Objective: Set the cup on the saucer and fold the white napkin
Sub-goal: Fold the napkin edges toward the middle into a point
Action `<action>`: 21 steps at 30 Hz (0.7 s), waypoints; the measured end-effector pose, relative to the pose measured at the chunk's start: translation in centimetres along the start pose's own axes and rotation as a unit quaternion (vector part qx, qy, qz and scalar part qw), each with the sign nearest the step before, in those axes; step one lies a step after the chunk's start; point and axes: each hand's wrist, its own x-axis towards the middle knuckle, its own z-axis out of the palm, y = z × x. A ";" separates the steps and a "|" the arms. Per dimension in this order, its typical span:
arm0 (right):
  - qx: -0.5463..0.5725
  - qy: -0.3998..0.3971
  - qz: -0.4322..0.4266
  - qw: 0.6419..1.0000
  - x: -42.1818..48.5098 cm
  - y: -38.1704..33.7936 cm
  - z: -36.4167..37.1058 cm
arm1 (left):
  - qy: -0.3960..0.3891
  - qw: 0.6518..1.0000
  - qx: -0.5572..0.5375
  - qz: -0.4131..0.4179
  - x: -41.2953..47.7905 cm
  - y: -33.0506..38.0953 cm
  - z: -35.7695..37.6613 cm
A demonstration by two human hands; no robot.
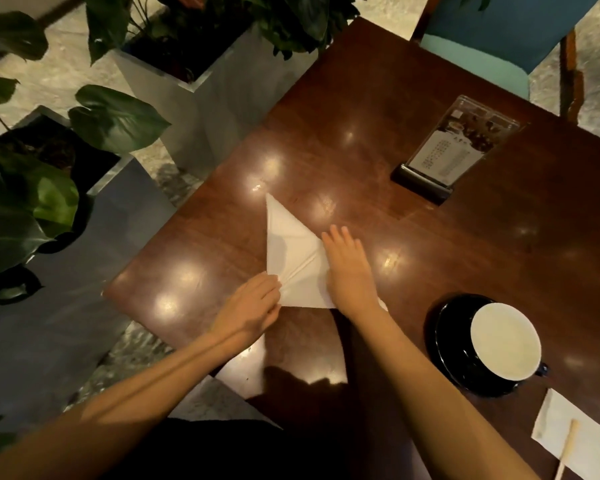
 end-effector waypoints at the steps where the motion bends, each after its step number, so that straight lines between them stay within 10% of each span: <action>1: 0.015 -0.018 -0.044 0.999 1.1 -1.2 0.1 | -0.019 1.000 0.001 -0.012 -0.2 -0.5 -0.2; 8: -0.017 -0.117 -0.134 0.984 6.3 -4.8 3.5 | -0.012 0.987 -0.103 -0.126 -1.8 -0.9 0.6; 14: -0.041 -0.101 -0.110 0.988 9.9 -5.8 3.2 | -0.029 0.739 -0.552 -0.384 -1.7 0.9 -0.2; 21: -0.043 -0.109 -0.102 0.988 12.9 -5.8 2.8 | -0.001 0.761 -0.563 -0.323 -2.6 -0.6 0.3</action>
